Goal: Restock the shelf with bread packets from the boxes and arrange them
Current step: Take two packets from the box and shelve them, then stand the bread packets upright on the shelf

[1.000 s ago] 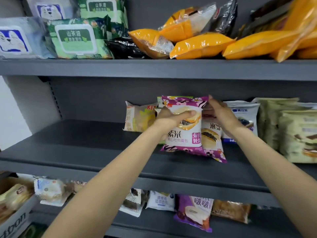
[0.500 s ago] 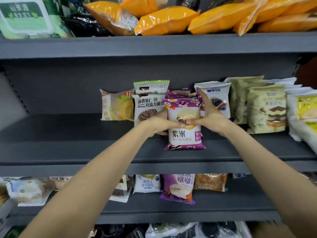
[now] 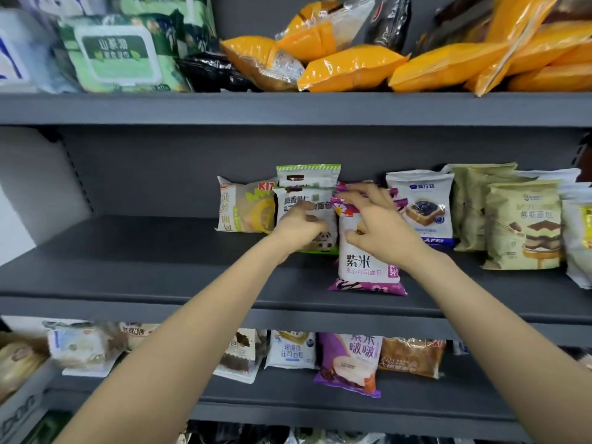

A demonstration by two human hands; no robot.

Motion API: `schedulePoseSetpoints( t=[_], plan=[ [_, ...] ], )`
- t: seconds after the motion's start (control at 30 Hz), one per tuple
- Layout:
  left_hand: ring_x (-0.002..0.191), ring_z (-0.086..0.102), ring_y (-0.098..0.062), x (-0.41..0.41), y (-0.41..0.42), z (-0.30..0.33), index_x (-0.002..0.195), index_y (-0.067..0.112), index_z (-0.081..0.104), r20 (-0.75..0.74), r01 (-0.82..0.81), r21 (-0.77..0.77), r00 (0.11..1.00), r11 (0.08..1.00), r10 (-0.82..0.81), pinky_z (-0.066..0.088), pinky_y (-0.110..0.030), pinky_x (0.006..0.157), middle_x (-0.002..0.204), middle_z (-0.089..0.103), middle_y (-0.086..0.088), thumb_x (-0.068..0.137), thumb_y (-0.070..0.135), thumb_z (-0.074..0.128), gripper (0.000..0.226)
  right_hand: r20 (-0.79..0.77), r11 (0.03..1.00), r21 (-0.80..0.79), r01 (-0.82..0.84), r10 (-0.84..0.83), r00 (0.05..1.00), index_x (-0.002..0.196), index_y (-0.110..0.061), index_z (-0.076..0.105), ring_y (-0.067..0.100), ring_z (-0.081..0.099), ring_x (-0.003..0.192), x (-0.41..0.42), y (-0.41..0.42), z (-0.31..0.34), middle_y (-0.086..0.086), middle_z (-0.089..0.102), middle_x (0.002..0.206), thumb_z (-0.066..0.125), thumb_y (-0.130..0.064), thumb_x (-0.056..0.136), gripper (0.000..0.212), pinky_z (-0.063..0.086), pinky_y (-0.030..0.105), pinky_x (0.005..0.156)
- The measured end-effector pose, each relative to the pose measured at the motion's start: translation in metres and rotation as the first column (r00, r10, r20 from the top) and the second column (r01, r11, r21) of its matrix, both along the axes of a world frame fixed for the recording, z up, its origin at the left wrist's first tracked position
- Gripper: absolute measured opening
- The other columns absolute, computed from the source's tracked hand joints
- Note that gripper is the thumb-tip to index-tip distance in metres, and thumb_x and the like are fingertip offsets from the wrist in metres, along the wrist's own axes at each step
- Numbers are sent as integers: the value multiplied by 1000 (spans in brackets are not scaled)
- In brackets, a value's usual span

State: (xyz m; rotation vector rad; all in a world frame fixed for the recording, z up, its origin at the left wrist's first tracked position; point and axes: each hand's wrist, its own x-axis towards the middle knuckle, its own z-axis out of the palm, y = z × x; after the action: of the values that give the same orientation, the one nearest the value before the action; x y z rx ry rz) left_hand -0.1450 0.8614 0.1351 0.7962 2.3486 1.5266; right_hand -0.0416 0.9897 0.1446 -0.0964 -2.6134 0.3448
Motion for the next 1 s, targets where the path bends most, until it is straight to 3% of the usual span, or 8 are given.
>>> schedulePoseSetpoints(
  t=[0.13, 0.27, 0.4, 0.53, 0.73, 0.8, 0.9, 1.0],
  plan=[
    [89, 62, -24, -11, -42, 0, 104, 11, 60, -71, -144, 27, 987, 989, 146, 47, -26, 74, 93, 63, -8, 89, 10, 58, 15, -106, 989, -130, -74, 60, 993, 122, -17, 59, 24, 53, 109, -24, -42, -1, 6, 54, 123, 56, -10, 84, 39, 44, 35, 96],
    [70, 68, -20, -25, -137, -5, 93, 11, 67, -229, -374, -131, 913, 918, 339, 55, -29, 74, 85, 71, -8, 85, 14, 55, 15, -15, 932, -214, -291, 295, 955, 109, -20, 66, 18, 62, 91, -64, -118, -4, 2, 68, 101, 53, -11, 87, 27, 52, 39, 85],
    [85, 67, -28, -20, -270, -22, 82, 19, 65, -290, -684, -181, 724, 707, 626, 54, -40, 82, 80, 69, -6, 83, 18, 54, 12, 91, 832, -208, -515, 541, 836, 107, -21, 66, 17, 63, 92, -99, -231, -18, -1, 69, 105, 50, -14, 91, 24, 53, 39, 82],
    [77, 68, -30, 12, -417, -49, 81, 8, 67, -241, -861, -214, 504, 461, 829, 56, -39, 70, 82, 72, -12, 89, 22, 53, 21, 216, 691, -225, -687, 723, 657, 104, -22, 67, 24, 64, 91, -112, -368, -42, 4, 70, 103, 50, -15, 91, 23, 53, 43, 80],
    [76, 63, -31, 94, -619, -98, 69, 9, 59, -154, -921, -358, 223, 156, 963, 43, -32, 63, 74, 64, -14, 88, 16, 49, 23, 363, 448, -290, -846, 869, 336, 112, -23, 64, 21, 61, 105, -95, -575, -89, 3, 63, 120, 49, -21, 94, 23, 52, 39, 83],
    [84, 63, -32, 116, -679, -114, 73, 7, 60, -114, -899, -423, 173, 110, 978, 44, -33, 68, 80, 65, -17, 87, 16, 49, 19, 420, 415, -279, -866, 864, 278, 114, -24, 62, 19, 59, 105, -92, -640, -108, 1, 64, 116, 48, -21, 95, 24, 48, 32, 82],
    [101, 61, -35, 137, -754, -132, 98, -2, 65, -69, -869, -492, 110, 62, 992, 45, -33, 81, 101, 67, -22, 89, 15, 51, 24, 478, 395, -336, -855, 854, 206, 122, -12, 58, 24, 57, 107, -84, -724, -131, 10, 60, 116, 49, -11, 93, 31, 43, 29, 86],
    [99, 61, -42, 141, -810, -144, 79, -4, 59, -55, -850, -526, 81, 40, 995, 46, -39, 77, 100, 64, -33, 88, 14, 50, 23, 488, 436, -400, -806, 846, 215, 125, -7, 55, 28, 54, 113, -83, -786, -152, 14, 58, 122, 55, -9, 89, 36, 40, 30, 91]
  ],
)
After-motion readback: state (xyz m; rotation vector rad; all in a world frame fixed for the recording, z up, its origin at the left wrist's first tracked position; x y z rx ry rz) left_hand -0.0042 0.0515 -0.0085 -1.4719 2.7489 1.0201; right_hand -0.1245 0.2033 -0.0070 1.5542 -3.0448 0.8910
